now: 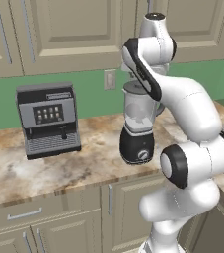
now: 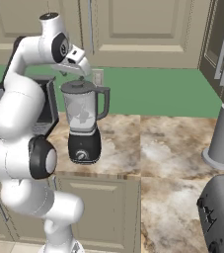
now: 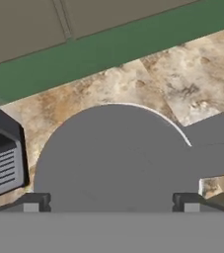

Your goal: Grab the garlic and onion from the fridge, place them in the blender, close the lid, and turn on the blender to create a marinade.

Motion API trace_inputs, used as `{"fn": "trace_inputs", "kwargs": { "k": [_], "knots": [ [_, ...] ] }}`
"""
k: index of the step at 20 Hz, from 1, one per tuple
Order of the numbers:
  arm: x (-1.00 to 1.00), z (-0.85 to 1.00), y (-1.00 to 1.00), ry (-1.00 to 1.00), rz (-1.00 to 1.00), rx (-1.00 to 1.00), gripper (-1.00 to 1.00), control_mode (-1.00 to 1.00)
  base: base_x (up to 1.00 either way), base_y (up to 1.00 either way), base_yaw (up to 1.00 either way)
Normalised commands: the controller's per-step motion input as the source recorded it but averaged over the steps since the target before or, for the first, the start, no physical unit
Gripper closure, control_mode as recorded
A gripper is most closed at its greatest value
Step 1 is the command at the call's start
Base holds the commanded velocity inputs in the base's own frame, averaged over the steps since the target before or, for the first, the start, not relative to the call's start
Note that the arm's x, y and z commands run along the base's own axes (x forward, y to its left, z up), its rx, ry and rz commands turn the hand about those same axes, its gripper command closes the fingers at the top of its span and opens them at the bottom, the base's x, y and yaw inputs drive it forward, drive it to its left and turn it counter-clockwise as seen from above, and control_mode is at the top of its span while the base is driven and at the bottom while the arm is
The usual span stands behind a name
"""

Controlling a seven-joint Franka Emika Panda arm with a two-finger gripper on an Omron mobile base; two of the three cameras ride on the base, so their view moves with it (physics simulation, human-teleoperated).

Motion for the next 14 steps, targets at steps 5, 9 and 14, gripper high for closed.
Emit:
{"fn": "trace_inputs", "kwargs": {
  "k": [5,9,14],
  "knots": [
    [-1.0,-0.2,0.0,-0.17,0.0,0.01,-1.0,-1.0,0.0,0.0,0.0],
    [-1.0,-0.49,0.0,-0.21,0.0,0.05,-1.0,-1.0,0.0,0.0,0.0],
    [-0.98,-0.75,-0.01,-0.07,0.0,0.05,1.0,-1.0,0.0,0.0,0.0]
  ]
}}
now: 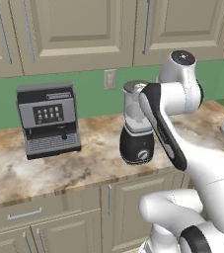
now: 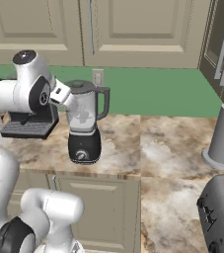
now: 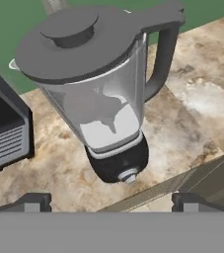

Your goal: Grab the garlic and onion from the fridge, place them in the blender, close the lid, and turn on the blender to create a marinade.

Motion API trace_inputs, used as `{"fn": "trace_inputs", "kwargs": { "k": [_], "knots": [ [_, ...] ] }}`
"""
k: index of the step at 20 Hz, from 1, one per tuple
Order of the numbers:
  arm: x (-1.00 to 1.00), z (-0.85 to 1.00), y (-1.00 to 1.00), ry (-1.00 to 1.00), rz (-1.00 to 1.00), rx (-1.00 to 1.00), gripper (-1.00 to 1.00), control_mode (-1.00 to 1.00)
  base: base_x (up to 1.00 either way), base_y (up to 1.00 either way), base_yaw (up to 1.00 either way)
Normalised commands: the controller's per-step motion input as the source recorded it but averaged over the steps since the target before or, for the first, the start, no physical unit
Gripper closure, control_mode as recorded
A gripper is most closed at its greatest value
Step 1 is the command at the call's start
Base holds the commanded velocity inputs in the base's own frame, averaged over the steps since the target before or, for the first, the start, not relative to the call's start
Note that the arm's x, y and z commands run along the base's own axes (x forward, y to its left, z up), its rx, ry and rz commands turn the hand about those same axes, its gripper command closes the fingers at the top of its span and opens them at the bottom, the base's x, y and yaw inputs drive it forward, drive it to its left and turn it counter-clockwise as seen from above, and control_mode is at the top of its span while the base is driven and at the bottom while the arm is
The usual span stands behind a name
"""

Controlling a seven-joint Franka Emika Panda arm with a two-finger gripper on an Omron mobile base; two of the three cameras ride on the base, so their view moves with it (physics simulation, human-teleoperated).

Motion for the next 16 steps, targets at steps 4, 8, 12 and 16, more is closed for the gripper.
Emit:
{"fn": "trace_inputs", "kwargs": {
  "k": [4,8,12,16],
  "knots": [
    [-0.57,-0.61,-0.01,0.0,0.0,0.05,1.0,-1.0,0.0,0.0,0.0],
    [-0.11,-0.65,-0.12,0.0,0.0,0.04,1.0,-1.0,0.0,0.0,0.0],
    [0.0,-0.41,-0.24,0.05,0.0,0.02,1.0,-1.0,0.0,0.0,0.0],
    [0.17,-0.28,-0.05,0.08,0.0,0.0,1.0,-1.0,0.0,0.0,0.0]
  ]
}}
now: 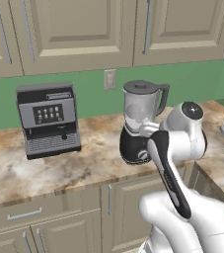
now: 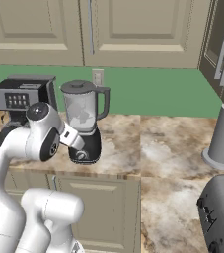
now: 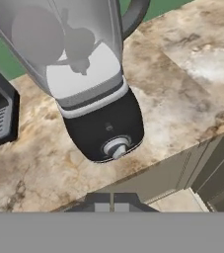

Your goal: Grab the garlic and onion from the fridge, place them in the blender, close the lid, and turn on the blender to create a marinade.

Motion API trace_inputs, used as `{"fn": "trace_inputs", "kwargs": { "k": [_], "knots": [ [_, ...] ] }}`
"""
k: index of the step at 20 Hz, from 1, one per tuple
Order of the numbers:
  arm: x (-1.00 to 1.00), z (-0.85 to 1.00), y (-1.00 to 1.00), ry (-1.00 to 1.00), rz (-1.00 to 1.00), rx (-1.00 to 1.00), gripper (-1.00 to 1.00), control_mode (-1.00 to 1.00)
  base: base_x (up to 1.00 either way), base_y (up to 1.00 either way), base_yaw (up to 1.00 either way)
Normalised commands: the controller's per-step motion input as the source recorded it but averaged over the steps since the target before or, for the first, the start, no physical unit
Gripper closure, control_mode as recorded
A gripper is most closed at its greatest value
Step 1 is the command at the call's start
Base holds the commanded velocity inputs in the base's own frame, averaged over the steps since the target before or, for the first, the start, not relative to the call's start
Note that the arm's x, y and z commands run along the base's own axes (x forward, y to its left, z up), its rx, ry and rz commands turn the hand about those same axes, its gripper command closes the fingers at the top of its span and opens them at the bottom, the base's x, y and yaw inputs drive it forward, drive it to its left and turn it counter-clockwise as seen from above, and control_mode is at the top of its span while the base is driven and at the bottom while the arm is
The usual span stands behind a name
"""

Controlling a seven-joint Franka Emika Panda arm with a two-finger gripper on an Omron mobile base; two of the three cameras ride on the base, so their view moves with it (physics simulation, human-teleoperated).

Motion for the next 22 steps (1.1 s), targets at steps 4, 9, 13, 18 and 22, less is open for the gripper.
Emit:
{"fn": "trace_inputs", "kwargs": {
  "k": [4,9,13,18,22],
  "knots": [
    [0.09,-0.38,0.0,0.12,0.03,0.0,1.0,-1.0,0.0,0.0,0.0],
    [0.21,-0.34,-0.02,0.02,0.02,-0.03,1.0,-1.0,0.0,0.0,0.0],
    [0.44,-0.17,0.0,0.07,0.04,-0.02,1.0,-1.0,0.0,0.0,0.0],
    [0.15,-0.05,0.0,0.14,0.03,0.0,1.0,-1.0,0.0,0.0,0.0],
    [0.15,-0.1,0.0,0.08,0.0,0.0,1.0,-1.0,0.0,0.0,0.0]
  ]
}}
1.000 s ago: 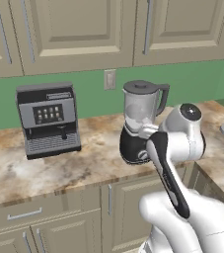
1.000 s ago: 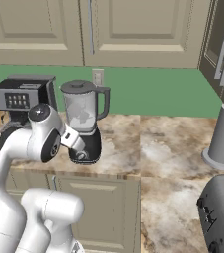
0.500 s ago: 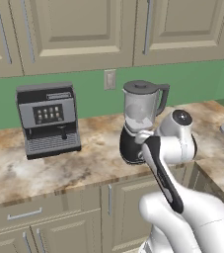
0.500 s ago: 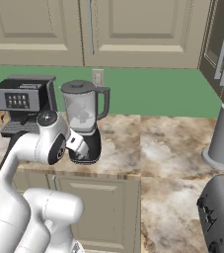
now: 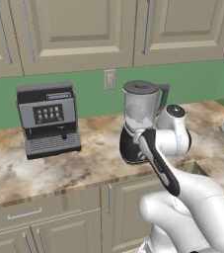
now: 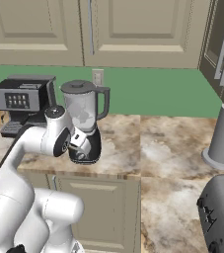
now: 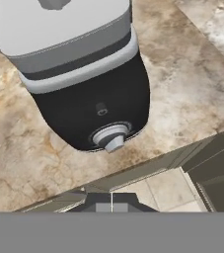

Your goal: Grab the garlic and onion from the fridge, place them in the blender, close the lid, and turn on the blender to create a marinade.

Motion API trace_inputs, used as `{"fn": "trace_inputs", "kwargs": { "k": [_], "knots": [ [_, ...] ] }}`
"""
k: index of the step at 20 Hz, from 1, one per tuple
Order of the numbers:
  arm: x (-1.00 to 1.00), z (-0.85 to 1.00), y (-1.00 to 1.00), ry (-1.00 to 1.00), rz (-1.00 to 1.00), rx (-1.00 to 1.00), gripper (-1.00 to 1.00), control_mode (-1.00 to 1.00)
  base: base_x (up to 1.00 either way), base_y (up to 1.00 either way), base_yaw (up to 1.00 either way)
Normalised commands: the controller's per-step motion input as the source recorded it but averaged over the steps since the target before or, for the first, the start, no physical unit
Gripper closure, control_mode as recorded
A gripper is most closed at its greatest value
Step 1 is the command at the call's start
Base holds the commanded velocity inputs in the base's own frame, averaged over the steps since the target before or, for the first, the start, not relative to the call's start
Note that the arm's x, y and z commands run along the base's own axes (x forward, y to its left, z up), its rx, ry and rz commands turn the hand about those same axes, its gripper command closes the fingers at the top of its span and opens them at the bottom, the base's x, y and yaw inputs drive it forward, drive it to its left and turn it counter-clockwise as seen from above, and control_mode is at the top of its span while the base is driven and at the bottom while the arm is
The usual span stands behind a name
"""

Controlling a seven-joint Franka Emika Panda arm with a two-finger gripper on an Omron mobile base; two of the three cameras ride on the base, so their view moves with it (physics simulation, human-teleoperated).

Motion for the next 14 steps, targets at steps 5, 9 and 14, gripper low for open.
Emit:
{"fn": "trace_inputs", "kwargs": {
  "k": [5,9,14],
  "knots": [
    [0.02,0.0,0.0,0.02,0.0,0.0,1.0,-1.0,0.0,0.0,0.0],
    [0.01,0.0,0.0,0.0,0.0,0.0,1.0,-1.0,0.0,0.0,0.0],
    [0.0,0.0,0.0,0.0,0.0,0.0,1.0,-1.0,0.0,0.0,0.0]
  ]
}}
